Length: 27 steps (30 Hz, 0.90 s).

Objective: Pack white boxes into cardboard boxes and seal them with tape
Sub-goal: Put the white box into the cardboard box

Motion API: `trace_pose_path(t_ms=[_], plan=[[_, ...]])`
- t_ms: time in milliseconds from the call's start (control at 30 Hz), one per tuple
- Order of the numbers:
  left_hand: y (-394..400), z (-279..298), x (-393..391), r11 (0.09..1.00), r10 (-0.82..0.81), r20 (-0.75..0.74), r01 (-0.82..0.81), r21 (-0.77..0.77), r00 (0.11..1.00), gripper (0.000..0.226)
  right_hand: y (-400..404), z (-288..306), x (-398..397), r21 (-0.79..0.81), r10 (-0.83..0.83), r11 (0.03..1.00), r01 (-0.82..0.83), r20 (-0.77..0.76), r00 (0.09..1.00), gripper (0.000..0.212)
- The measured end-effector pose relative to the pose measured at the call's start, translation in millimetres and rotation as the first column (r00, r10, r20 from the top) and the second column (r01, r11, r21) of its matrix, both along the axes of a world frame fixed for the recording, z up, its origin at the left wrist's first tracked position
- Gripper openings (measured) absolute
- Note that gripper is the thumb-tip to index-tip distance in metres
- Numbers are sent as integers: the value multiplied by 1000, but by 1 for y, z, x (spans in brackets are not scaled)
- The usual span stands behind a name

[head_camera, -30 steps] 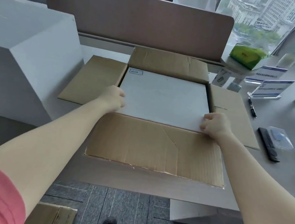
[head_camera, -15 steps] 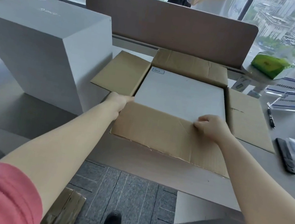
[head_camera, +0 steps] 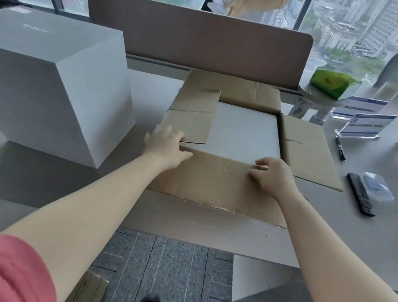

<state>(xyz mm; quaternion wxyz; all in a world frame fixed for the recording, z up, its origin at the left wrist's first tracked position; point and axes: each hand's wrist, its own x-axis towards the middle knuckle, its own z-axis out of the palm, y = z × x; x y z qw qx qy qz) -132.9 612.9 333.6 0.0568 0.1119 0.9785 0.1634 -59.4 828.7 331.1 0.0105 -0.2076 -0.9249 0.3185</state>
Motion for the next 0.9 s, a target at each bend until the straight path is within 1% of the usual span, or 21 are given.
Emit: trace_pose_path(t_ms=[33, 133, 200, 233, 267, 300, 367, 400, 467, 500, 600, 667, 733, 800, 900], plan=[[8, 0, 1, 998, -36, 10, 37, -53, 999, 53, 3, -1, 4, 24, -42, 999, 43, -19, 999, 38], [30, 0, 5, 981, -139, 43, 144, -131, 989, 59, 13, -4, 17, 84, -212, 972, 220, -93, 973, 40], [42, -2, 7, 965, -190, 69, 199, -172, 979, 64, 19, -6, 23, 43, -323, 945, 326, -62, 944, 46], [47, -3, 8, 957, -209, 82, 221, -188, 975, 66, 22, -7, 24, -14, -364, 932, 363, -7, 932, 50], [50, -3, 9, 951, -218, 87, 231, -203, 972, 66, 26, -9, 25, -106, -394, 911, 398, 56, 917, 50], [51, -4, 8, 949, -219, 87, 233, -213, 972, 66, 28, -11, 25, -231, -412, 875, 426, 108, 905, 50], [51, -4, 6, 949, -213, 87, 227, -219, 973, 65, 30, -13, 26, -488, -443, 748, 450, 138, 886, 54], [50, -4, 5, 950, -213, 86, 227, -217, 973, 63, 30, -15, 26, -553, -457, 707, 442, 120, 881, 52], [50, -4, 4, 951, -214, 81, 226, -213, 974, 57, 29, -18, 27, -596, -469, 694, 404, 52, 882, 37], [50, -3, 5, 950, -214, 79, 226, -214, 974, 56, 28, -19, 27, -604, -470, 699, 382, 14, 883, 33], [50, -5, 5, 949, -218, 84, 231, -215, 972, 60, 25, -24, 28, -589, -425, 750, 301, -79, 902, 37], [51, -3, 5, 954, -213, 100, 229, -195, 972, 59, 25, -23, 29, -564, -367, 789, 243, -116, 923, 53], [49, -1, 6, 955, -215, 114, 233, -185, 970, 57, 26, -21, 29, -464, -276, 866, 188, -131, 952, 57], [47, 0, 7, 949, -231, 121, 251, -190, 965, 58, 28, -18, 27, -332, -190, 931, 152, -85, 978, 51], [43, 1, 11, 942, -243, 142, 269, -201, 960, 68, 30, -14, 25, -225, -136, 965, 139, 26, 990, 48]])
